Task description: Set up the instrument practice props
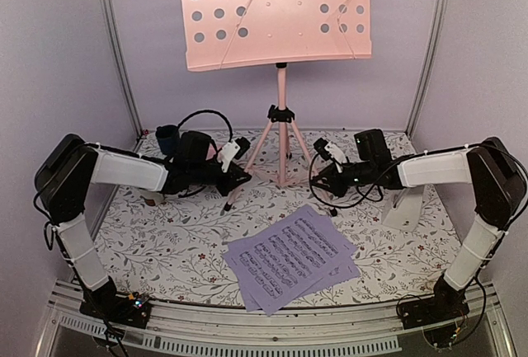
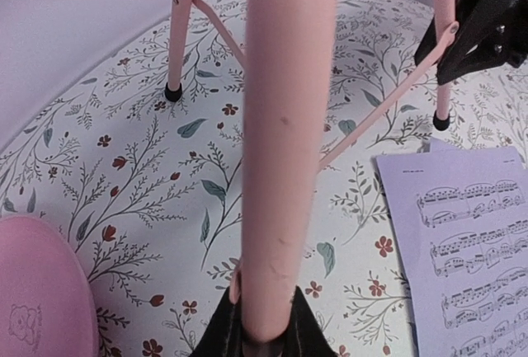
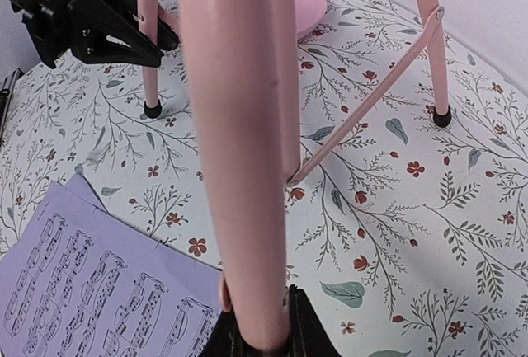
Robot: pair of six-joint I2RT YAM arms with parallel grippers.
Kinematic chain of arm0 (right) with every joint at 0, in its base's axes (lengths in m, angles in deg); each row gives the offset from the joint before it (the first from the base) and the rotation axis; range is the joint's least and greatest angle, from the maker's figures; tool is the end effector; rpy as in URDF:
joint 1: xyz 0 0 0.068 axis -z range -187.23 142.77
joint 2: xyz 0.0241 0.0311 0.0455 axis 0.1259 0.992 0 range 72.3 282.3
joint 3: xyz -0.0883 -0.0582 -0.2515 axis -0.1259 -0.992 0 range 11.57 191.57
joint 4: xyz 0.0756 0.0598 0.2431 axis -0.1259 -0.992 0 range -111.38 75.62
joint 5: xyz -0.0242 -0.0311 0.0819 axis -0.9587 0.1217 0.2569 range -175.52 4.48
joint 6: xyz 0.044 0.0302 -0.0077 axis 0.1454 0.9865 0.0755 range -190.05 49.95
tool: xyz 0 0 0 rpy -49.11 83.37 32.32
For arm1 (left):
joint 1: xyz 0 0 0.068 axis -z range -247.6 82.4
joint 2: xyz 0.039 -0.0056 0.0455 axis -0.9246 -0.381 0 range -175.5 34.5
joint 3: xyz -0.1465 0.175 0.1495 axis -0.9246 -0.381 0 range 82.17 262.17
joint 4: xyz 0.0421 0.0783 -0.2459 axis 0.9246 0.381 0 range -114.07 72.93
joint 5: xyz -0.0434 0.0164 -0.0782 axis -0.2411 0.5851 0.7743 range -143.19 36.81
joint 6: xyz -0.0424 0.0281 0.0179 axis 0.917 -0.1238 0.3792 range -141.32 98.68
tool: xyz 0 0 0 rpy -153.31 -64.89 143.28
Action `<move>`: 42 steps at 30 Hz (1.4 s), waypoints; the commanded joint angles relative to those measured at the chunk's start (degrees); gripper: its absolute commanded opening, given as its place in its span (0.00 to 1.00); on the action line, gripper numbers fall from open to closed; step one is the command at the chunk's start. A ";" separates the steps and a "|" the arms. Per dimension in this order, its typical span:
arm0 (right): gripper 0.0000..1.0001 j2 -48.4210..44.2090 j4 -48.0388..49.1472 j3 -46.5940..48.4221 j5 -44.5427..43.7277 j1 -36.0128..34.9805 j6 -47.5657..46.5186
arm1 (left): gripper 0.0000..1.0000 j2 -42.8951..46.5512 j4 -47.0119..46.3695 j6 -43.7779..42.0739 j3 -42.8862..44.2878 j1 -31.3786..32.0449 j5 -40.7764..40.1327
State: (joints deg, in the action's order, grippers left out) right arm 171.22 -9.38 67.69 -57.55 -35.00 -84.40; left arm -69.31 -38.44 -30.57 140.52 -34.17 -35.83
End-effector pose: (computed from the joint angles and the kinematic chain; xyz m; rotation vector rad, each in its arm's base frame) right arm 0.3150 0.1847 0.1872 -1.0438 1.9616 0.6719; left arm 0.3197 -0.2238 0.1816 0.9466 1.9174 -0.5702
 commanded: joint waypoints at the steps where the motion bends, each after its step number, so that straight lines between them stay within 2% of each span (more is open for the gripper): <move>1: 0.00 -0.50 -11.24 -3.95 -10.73 4.83 11.77 | 0.00 3.35 2.25 7.79 -3.11 -3.64 -5.17; 9: 0.00 -2.57 -11.29 -8.32 -12.19 4.69 14.03 | 0.00 4.68 2.93 8.51 -6.07 -3.64 -6.12; 23: 0.00 0.22 -17.39 -4.90 -15.82 4.70 16.52 | 0.00 3.79 1.67 9.66 -7.94 -3.56 -7.67; 30: 0.00 3.34 -15.69 -2.50 -18.61 4.79 15.93 | 0.00 -0.49 0.10 9.41 -3.36 -3.28 -7.53; 36: 0.00 7.43 -15.71 3.14 -21.95 5.44 14.97 | 0.00 -5.50 -0.34 9.01 2.57 -3.28 -7.08; 42: 0.00 9.60 -15.17 6.33 -23.72 7.95 11.74 | 0.00 -13.06 2.08 7.11 12.03 -3.41 -7.31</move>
State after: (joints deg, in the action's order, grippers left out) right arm 176.88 -12.95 74.48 -66.71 -33.43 -80.42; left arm -77.49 -41.20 -28.72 148.04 -34.52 -39.50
